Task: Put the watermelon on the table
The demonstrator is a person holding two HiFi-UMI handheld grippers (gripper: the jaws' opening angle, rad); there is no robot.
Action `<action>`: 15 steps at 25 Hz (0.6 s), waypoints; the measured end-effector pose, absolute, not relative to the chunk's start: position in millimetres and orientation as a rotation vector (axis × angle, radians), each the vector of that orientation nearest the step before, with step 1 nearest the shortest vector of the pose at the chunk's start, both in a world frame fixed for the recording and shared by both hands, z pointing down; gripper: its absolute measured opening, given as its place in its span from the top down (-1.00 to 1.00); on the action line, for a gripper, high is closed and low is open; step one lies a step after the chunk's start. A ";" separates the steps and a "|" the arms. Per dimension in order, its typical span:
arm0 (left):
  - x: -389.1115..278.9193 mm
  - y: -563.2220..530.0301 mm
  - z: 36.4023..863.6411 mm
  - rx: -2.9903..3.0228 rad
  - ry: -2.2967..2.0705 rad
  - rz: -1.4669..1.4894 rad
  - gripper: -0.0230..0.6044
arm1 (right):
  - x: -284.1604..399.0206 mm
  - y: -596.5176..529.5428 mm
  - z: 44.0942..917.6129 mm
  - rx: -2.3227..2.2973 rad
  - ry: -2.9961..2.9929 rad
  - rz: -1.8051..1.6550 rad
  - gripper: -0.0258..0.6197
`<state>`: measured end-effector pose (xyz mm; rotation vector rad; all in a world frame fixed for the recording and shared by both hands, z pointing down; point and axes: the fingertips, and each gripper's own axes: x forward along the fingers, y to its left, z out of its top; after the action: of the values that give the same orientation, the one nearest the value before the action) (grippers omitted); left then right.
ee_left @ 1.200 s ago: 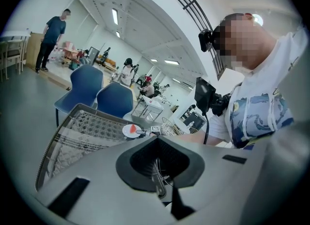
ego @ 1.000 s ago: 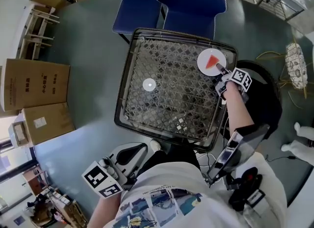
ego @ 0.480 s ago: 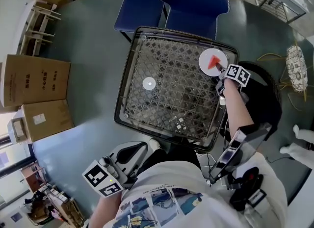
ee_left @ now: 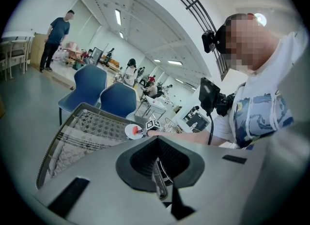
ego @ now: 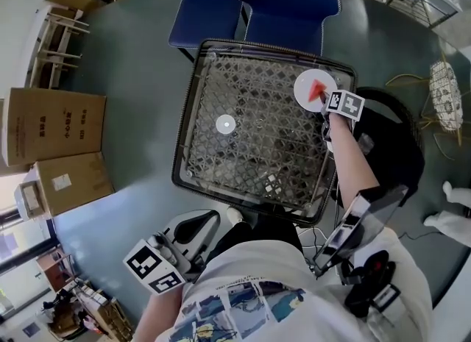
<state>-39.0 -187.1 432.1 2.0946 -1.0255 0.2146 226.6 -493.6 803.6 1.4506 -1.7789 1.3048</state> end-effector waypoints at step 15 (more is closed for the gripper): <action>-35.5 -189.9 434.5 2.094 -1.015 0.205 0.90 | 223.0 -489.9 809.2 1.454 -1.688 1.048 0.35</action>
<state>-35.5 -189.9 434.5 2.0937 -1.0148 0.2049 223.0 -489.9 809.2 1.4536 -1.6882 1.0483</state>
